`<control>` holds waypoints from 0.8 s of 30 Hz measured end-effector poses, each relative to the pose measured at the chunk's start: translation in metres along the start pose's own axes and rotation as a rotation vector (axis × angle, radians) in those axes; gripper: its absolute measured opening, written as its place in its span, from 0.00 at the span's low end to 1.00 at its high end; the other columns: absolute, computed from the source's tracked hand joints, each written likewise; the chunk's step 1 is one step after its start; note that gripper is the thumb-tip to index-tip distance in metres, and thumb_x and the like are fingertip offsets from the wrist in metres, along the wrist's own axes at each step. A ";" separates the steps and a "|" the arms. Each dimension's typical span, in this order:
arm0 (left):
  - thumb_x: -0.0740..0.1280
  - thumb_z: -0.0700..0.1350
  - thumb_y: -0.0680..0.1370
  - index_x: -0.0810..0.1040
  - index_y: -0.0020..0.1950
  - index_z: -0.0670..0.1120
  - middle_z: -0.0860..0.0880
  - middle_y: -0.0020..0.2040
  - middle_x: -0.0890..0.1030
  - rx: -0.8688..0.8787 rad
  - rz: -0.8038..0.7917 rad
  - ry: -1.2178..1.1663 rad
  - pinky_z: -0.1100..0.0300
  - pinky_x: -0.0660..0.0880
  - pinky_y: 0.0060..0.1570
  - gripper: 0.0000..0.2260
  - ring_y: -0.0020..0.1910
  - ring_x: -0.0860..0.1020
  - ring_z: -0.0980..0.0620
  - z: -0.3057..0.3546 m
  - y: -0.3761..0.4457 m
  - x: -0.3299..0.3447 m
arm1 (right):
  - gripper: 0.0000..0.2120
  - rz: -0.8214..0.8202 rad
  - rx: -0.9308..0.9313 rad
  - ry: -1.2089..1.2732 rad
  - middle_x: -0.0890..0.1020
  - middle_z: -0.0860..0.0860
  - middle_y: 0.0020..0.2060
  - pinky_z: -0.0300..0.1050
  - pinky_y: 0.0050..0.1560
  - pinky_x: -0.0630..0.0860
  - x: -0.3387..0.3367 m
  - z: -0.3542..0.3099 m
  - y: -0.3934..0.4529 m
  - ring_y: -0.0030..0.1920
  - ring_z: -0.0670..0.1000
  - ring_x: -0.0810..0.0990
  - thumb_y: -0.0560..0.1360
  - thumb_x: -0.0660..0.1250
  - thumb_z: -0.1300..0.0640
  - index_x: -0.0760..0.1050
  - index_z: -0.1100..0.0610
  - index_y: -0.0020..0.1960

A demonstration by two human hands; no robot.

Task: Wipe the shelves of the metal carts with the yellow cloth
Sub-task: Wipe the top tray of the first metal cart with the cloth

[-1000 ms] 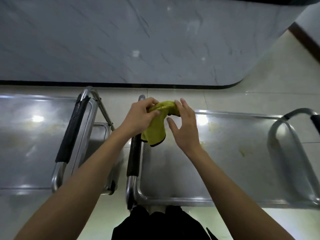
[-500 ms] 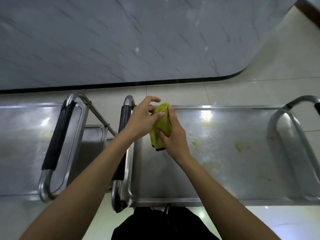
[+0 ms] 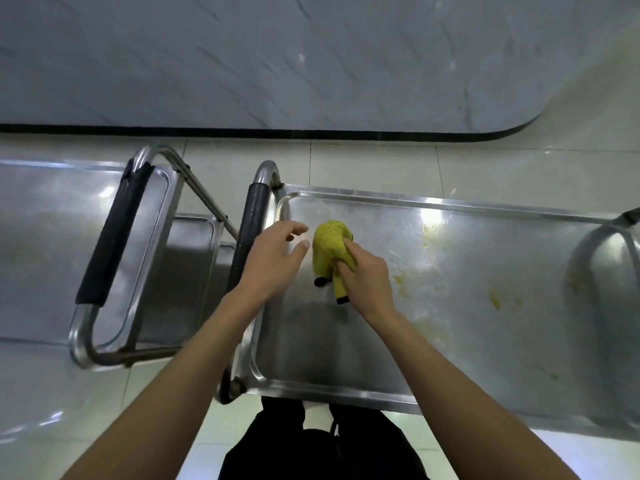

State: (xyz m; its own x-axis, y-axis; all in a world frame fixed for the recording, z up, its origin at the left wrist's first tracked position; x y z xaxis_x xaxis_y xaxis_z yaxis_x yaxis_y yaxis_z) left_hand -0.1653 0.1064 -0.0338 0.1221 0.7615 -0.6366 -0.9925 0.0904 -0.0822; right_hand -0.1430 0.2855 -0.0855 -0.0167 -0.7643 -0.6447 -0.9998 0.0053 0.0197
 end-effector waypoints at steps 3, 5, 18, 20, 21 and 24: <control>0.67 0.47 0.80 0.78 0.65 0.49 0.52 0.61 0.79 -0.032 -0.011 0.075 0.53 0.75 0.62 0.14 0.60 0.77 0.54 -0.017 -0.008 -0.002 | 0.20 -0.018 0.015 -0.017 0.85 0.53 0.53 0.50 0.53 0.79 0.011 0.003 0.019 0.50 0.54 0.83 0.76 0.67 0.58 0.75 0.52 0.68; 0.67 0.46 0.80 0.78 0.65 0.47 0.51 0.61 0.79 -0.026 -0.004 0.115 0.51 0.74 0.63 0.14 0.60 0.76 0.54 -0.023 -0.012 -0.002 | 0.21 -0.025 0.027 0.007 0.84 0.53 0.55 0.50 0.55 0.78 0.018 -0.001 0.037 0.52 0.54 0.82 0.76 0.67 0.58 0.75 0.51 0.69; 0.64 0.49 0.80 0.77 0.66 0.49 0.52 0.62 0.79 -0.068 -0.097 0.288 0.54 0.73 0.60 0.15 0.62 0.75 0.51 -0.052 0.009 0.048 | 0.31 -0.141 0.048 -0.204 0.57 0.57 0.79 0.53 0.75 0.58 0.055 0.031 0.074 0.77 0.60 0.57 0.78 0.62 0.60 0.55 0.58 0.79; 0.64 0.48 0.80 0.78 0.65 0.48 0.51 0.61 0.80 -0.104 -0.117 0.310 0.49 0.74 0.60 0.14 0.62 0.75 0.48 -0.057 0.017 0.058 | 0.33 -0.121 -0.021 -0.436 0.50 0.56 0.80 0.59 0.75 0.55 0.052 0.031 0.071 0.79 0.58 0.49 0.76 0.61 0.63 0.54 0.55 0.79; 0.64 0.48 0.80 0.78 0.64 0.48 0.51 0.61 0.80 -0.118 -0.118 0.327 0.48 0.74 0.60 0.14 0.62 0.75 0.47 -0.060 0.021 0.061 | 0.34 -0.124 -0.069 -0.534 0.50 0.55 0.80 0.61 0.75 0.54 0.052 0.029 0.070 0.80 0.58 0.48 0.76 0.61 0.63 0.54 0.54 0.79; 0.63 0.49 0.80 0.76 0.67 0.48 0.49 0.67 0.76 -0.144 -0.130 0.412 0.44 0.71 0.64 0.16 0.69 0.69 0.46 -0.067 0.029 0.069 | 0.33 -0.210 -0.250 -0.632 0.48 0.54 0.80 0.61 0.76 0.52 0.059 0.022 0.074 0.80 0.57 0.45 0.78 0.59 0.62 0.53 0.56 0.80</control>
State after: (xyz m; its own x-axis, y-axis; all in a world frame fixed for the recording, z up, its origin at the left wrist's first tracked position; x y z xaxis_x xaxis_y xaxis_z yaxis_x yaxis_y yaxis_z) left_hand -0.1855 0.1189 -0.1314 0.2668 0.4284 -0.8633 -0.9615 0.0563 -0.2692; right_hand -0.2187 0.2549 -0.1384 0.0968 -0.2120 -0.9725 -0.9513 -0.3071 -0.0277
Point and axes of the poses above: each hand's wrist, its own y-axis towards the middle knuckle, its own x-axis out of the palm, z = x × y, the point moved 10 cm from there along y, towards the middle knuckle
